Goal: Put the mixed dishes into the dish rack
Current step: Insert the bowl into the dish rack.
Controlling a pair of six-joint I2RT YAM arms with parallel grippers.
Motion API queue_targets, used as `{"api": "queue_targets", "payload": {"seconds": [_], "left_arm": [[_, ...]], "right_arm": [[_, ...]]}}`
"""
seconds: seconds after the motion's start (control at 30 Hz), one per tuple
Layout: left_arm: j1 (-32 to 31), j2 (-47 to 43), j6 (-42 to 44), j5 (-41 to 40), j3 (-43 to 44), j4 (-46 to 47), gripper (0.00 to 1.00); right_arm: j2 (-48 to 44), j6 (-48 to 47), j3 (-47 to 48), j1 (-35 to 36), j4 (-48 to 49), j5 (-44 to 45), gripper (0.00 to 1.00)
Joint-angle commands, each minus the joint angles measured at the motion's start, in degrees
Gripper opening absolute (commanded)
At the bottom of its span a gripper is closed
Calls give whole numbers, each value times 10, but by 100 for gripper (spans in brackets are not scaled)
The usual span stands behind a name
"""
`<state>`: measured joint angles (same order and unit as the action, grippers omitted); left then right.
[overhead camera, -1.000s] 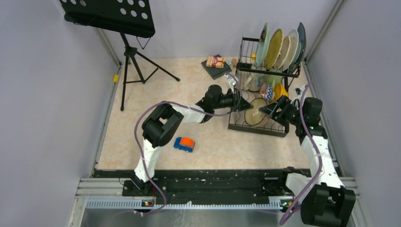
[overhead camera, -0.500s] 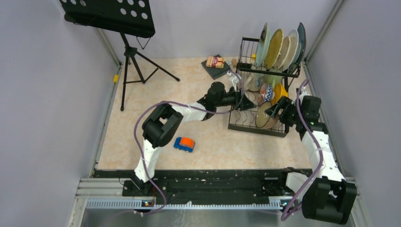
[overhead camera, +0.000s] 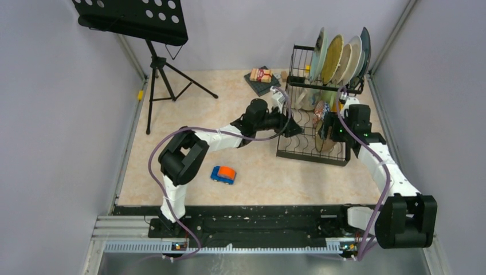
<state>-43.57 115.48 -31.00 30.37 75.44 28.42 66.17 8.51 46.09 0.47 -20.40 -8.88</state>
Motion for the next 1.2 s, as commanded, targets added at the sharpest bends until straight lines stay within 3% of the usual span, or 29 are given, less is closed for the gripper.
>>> {"api": "queue_targets", "payload": {"seconds": [0.0,0.67,0.8,0.9,1.0,1.17], "left_arm": [[4,-61,31,-20,-23,12,64],[24,-96,26,-27,-62,26,67],[27,-108,28,-30,-72,27,68],[31,-127,33,-37,-90,28,74],[39,-151,39,-44,-110,25,83],[58,-192,44,-53,-148,24,88]], "right_arm": [[-11,-43,58,18,42,78,32],[20,5,0,52,86,82,36],[10,43,-19,52,90,79,45],[-8,71,-24,52,83,87,67],[-22,81,-12,50,57,114,80],[-37,83,15,24,20,99,90]]}}
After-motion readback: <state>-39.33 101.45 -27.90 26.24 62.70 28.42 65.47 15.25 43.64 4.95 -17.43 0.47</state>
